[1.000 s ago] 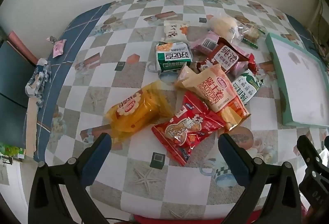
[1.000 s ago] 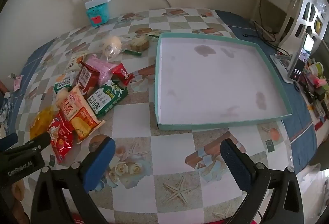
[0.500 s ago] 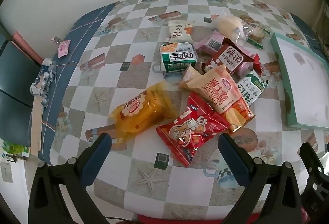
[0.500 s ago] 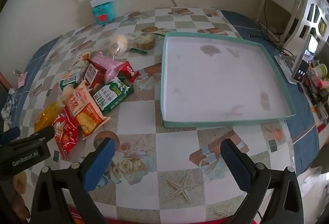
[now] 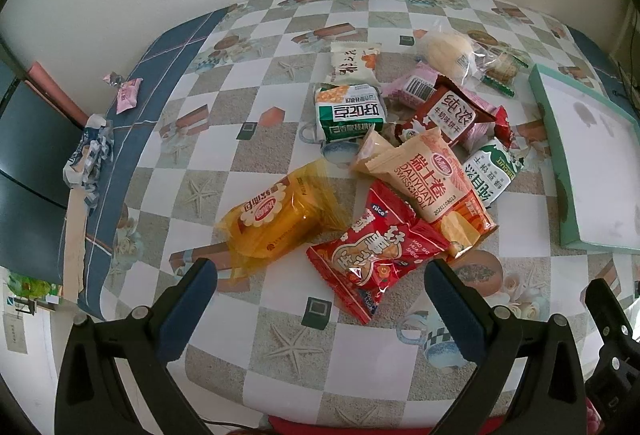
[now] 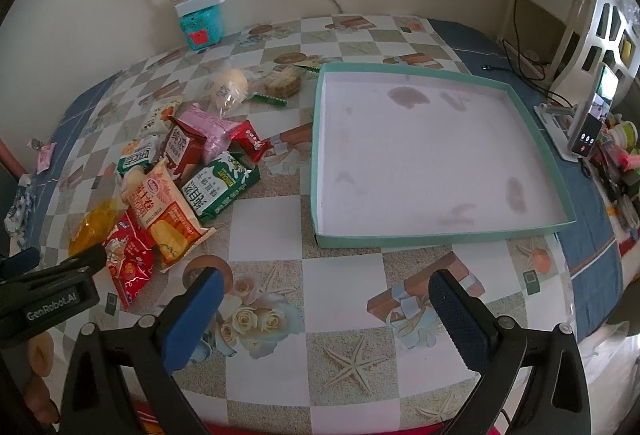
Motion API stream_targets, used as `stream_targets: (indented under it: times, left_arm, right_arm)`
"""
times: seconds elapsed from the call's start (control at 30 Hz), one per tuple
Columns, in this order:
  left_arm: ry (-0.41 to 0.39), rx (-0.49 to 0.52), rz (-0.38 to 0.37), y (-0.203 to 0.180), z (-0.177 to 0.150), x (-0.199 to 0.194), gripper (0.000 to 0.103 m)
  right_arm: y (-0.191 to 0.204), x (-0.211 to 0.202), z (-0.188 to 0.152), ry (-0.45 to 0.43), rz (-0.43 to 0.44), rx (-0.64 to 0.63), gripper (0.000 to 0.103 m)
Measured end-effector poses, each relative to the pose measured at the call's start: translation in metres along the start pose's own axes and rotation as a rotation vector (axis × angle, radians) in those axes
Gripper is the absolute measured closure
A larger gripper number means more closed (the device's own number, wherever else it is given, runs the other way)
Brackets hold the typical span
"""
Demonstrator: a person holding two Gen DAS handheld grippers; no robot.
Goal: Organize snacks
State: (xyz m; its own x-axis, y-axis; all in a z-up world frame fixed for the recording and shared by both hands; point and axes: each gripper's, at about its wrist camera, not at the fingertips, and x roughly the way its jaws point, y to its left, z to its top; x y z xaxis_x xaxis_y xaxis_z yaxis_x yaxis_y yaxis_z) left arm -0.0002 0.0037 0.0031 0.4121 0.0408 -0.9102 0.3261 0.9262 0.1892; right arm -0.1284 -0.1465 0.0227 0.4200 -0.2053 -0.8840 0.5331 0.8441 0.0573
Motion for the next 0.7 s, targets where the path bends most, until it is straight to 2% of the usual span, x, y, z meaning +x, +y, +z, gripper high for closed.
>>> stream_targets:
  times: [0.7]
  left_arm:
    - [0.005, 0.004, -0.005, -0.0019, 0.0012, 0.0005, 0.0]
  right_arm:
    - [0.0034, 0.0054, -0.0008, 0.012, -0.012, -0.004, 0.0]
